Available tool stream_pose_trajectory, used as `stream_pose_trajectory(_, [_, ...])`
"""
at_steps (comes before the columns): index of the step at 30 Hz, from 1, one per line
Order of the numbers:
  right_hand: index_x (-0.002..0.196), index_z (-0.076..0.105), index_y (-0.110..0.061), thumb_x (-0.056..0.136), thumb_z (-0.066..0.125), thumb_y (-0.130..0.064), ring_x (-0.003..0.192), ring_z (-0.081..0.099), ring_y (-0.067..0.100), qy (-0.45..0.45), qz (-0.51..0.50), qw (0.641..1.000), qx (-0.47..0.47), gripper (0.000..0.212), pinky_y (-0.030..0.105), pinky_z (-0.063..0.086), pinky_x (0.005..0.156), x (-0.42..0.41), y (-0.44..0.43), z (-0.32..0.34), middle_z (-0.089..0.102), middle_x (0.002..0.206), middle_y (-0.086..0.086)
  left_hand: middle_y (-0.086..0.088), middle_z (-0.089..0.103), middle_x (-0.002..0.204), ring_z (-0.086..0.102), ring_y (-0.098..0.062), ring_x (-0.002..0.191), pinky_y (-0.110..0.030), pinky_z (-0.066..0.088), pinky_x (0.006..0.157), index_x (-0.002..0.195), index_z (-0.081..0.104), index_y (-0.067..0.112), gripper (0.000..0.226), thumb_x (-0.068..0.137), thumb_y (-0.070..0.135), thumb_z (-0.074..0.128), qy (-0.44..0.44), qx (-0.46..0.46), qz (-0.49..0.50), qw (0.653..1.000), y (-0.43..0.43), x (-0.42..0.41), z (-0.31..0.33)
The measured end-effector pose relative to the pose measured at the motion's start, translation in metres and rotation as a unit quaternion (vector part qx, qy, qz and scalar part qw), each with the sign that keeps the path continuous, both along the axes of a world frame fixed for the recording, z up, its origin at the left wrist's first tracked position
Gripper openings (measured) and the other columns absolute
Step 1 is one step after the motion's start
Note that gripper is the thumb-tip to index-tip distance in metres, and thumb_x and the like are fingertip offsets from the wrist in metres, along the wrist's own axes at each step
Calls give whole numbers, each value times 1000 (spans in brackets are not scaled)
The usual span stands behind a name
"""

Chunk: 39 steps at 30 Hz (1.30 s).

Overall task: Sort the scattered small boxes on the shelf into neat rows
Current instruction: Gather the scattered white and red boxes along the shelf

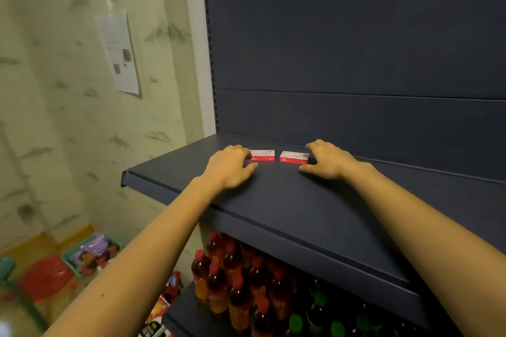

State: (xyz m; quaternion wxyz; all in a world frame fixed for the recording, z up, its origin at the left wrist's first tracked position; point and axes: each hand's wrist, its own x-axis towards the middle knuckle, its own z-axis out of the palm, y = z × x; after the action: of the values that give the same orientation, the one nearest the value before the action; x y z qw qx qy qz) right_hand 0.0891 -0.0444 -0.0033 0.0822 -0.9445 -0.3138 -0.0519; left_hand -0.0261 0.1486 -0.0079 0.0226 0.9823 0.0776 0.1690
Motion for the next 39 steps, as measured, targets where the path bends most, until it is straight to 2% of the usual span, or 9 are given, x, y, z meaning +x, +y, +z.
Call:
stream_pose_trajectory(4, [146,15,-8,89,55,-41,139,26,28,79,-42,995,42,77,40,27,112,20,21,-3,20,154,10,-7,51,131,47,-25,119,-39,41,94,126,48,13,42,92,39,45,9,-6,-38,999,35,24,-1])
stream_pose_trajectory(6, [145,22,-6,90,54,-38,136,32,28,100,-63,992,55,71,39,28,111,25,30,-9,27,151,12,-7,50,131,46,-24,120,-38,41,94,126,47,14,43,92,40,45,9,-14,-57,998,49,33,-3])
stream_pose_trajectory(10, [124,49,-13,89,54,-41,112,50,24,57,-103,992,50,45,39,44,95,28,39,-16,49,127,9,-5,49,132,44,-22,123,-38,42,95,127,46,15,46,91,43,47,11,-33,-96,995,70,51,-8])
stream_pose_trajectory(17, [122,49,-15,86,57,-44,110,51,23,2,-159,986,58,47,35,44,86,8,13,-10,50,125,5,-11,44,138,44,-26,125,-36,37,102,134,41,8,63,84,41,61,42,-169,-155,973,74,88,-9])
stream_pose_trajectory(19, [123,49,-15,86,58,-44,109,52,22,-7,-171,983,63,48,34,44,85,-1,-1,-8,51,125,4,-14,42,138,44,-29,125,-35,36,102,135,40,5,70,81,40,65,63,-175,-156,970,69,99,-9])
stream_pose_trajectory(24, [120,50,-16,84,60,-43,103,53,19,-31,-205,974,87,46,32,44,82,-27,-39,-5,52,122,4,-12,62,112,56,-23,94,-31,42,77,105,60,5,39,80,34,68,118,-167,-172,964,60,117,-4])
stream_pose_trajectory(30, [119,51,-16,85,61,-39,106,51,19,-49,-258,959,107,42,39,48,90,-65,-94,7,53,123,4,-11,63,107,53,-19,86,-28,42,75,104,63,6,37,77,30,72,51,-131,-326,935,-3,113,21])
stream_pose_trajectory(36, [117,53,-14,84,62,-38,92,48,14,-85,-307,941,113,42,26,42,78,-113,-163,17,55,118,6,-11,62,108,57,-22,93,-30,45,79,107,64,7,40,75,30,74,14,-124,-442,888,-99,96,34])
stream_pose_trajectory(39, [117,53,-15,84,62,-39,93,47,13,-97,-339,929,109,42,29,45,80,-141,-201,21,55,118,5,-10,63,108,58,-21,93,-30,46,79,108,65,8,41,75,30,74,5,-135,-488,862,-150,84,39])
